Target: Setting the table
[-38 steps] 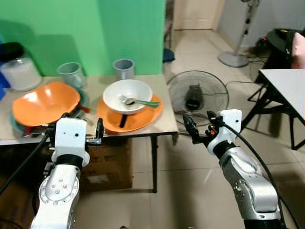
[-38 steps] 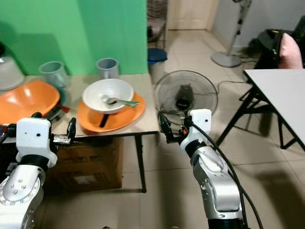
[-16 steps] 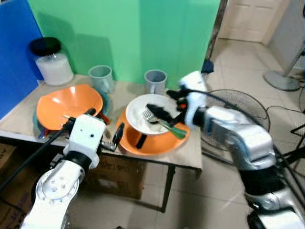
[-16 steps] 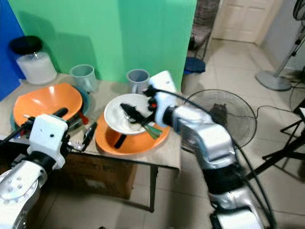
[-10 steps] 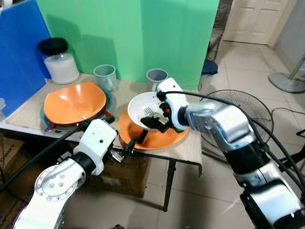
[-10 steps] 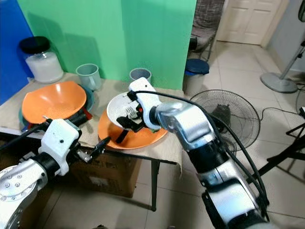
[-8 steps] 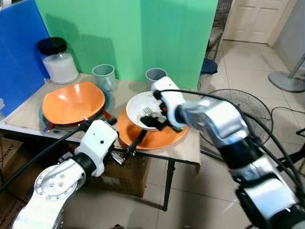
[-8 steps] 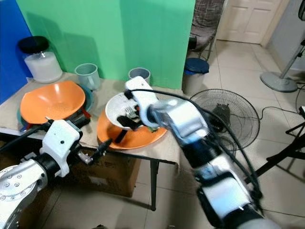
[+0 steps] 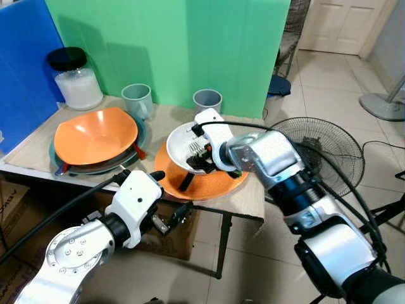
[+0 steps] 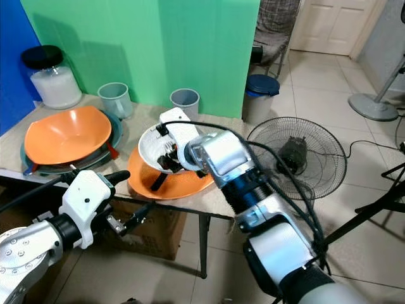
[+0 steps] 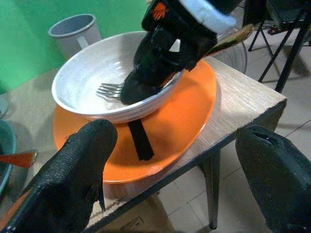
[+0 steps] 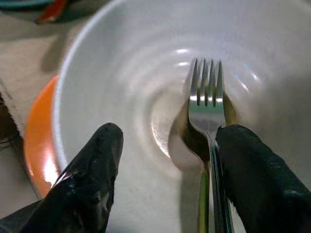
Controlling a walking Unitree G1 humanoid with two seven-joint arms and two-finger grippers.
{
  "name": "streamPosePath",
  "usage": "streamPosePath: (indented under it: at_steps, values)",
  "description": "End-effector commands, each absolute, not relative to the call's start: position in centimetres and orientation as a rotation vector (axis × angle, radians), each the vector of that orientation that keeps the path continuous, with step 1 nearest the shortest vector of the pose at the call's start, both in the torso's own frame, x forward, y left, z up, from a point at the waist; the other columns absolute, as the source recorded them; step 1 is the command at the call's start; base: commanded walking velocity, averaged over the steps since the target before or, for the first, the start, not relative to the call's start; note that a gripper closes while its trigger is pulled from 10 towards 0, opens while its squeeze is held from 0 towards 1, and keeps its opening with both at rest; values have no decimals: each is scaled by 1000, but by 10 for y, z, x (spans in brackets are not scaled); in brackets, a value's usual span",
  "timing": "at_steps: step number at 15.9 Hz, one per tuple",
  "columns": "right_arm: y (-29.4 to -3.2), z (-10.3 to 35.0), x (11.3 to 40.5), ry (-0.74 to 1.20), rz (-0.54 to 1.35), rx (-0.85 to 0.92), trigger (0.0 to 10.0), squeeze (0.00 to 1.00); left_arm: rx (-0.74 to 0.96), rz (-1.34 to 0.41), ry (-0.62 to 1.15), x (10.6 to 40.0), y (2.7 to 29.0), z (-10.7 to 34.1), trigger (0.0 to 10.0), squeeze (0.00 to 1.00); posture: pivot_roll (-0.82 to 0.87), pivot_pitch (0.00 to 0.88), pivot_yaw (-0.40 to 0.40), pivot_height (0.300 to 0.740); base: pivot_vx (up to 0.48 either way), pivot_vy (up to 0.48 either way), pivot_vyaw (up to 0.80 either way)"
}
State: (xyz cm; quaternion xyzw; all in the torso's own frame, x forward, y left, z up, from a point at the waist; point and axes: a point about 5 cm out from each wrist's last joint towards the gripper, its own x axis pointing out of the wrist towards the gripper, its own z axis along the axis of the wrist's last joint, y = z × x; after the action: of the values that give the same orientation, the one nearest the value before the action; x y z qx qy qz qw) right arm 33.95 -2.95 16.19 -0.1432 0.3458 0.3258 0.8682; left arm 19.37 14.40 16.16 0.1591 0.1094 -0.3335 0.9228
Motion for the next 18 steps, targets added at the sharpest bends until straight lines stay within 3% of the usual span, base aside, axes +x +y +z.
streamPosePath:
  at_steps: [1, 17, 18]
  values:
    - [-28, 171, 346, 685, 662, -306, 0, 0, 331, -695, 223, 191, 143, 163, 10000, 0, -35, 0, 8, 740, 0, 0, 0]
    - [-27, 167, 360, 757, 622, -396, 0, 0, 346, -739, 261, 188, 142, 159, 10000, 0, -42, 0, 6, 740, 0, 0, 0]
    - [-26, 171, 362, 720, 630, -397, 6706, 0, 348, -738, 261, 188, 142, 159, 10000, 0, -41, 0, 5, 740, 0, 0, 0]
